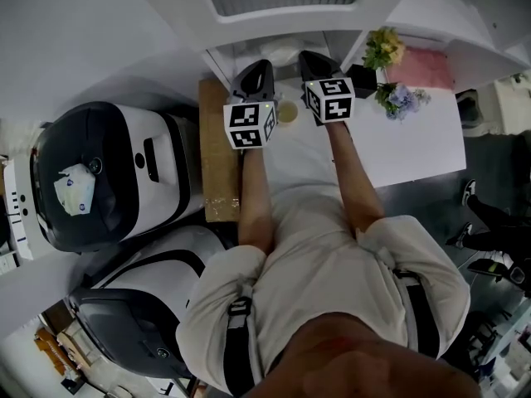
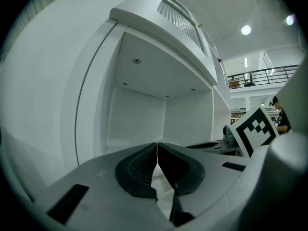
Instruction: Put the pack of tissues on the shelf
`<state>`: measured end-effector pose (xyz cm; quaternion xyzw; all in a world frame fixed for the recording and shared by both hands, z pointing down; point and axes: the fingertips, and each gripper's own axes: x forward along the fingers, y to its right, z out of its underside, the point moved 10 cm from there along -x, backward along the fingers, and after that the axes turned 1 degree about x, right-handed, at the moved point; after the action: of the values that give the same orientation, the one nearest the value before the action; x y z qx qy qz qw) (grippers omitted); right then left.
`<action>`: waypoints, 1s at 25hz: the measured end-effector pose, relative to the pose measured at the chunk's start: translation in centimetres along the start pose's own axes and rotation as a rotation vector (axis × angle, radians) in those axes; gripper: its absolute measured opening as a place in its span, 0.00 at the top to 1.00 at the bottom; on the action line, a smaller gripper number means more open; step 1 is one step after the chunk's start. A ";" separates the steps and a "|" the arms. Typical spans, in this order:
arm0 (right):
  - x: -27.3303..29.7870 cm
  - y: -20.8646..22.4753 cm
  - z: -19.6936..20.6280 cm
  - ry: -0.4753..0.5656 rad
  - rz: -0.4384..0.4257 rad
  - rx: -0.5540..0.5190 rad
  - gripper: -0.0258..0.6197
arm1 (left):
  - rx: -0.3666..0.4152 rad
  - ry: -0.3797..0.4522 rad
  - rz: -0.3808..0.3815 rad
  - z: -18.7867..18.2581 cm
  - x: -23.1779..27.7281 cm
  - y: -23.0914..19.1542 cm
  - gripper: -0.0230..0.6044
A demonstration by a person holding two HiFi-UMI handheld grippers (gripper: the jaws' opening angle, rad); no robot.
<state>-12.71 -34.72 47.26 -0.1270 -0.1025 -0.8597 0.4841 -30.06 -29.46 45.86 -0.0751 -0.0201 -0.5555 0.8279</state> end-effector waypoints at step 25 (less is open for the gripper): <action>-0.1 -0.3 0.9 -0.054 -0.020 -0.005 0.77 | 0.023 0.038 0.012 -1.8 -0.5 0.4 0.94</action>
<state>-12.81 -34.25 48.11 -0.1504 -0.1149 -0.8610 0.4720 -29.99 -29.10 44.02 -0.0553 -0.0102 -0.5514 0.8323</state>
